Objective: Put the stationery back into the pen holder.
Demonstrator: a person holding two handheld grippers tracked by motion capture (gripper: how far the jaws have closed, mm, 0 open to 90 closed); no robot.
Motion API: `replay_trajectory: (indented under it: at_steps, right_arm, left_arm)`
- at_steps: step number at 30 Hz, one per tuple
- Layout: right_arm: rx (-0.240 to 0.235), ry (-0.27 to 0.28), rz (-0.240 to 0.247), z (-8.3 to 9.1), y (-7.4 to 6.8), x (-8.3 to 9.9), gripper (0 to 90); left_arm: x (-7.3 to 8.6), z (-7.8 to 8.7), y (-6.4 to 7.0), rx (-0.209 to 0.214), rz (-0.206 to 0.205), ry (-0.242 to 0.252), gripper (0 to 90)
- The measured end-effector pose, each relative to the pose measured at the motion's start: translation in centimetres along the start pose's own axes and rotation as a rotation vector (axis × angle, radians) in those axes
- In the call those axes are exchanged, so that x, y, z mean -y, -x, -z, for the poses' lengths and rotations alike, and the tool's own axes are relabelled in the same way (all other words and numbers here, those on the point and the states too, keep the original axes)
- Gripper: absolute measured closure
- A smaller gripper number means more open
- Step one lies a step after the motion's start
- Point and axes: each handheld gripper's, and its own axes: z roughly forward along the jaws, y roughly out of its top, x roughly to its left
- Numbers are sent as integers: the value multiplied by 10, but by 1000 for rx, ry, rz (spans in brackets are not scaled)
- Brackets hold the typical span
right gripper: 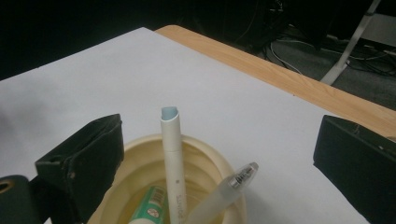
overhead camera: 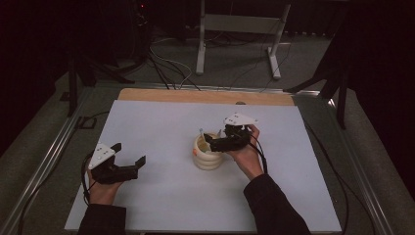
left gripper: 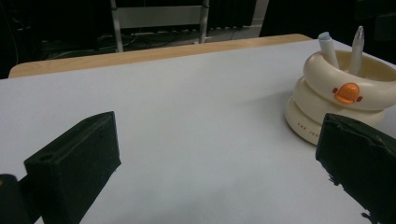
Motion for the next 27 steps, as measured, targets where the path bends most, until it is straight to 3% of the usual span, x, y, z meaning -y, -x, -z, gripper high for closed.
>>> replay_trajectory:
  at_steps: [27]
  right_arm:
    - [6, -73, -5, 17, 21, 5, 1]
  left_arm:
    - [0, 3, -3, -33, -17, -22, 1]
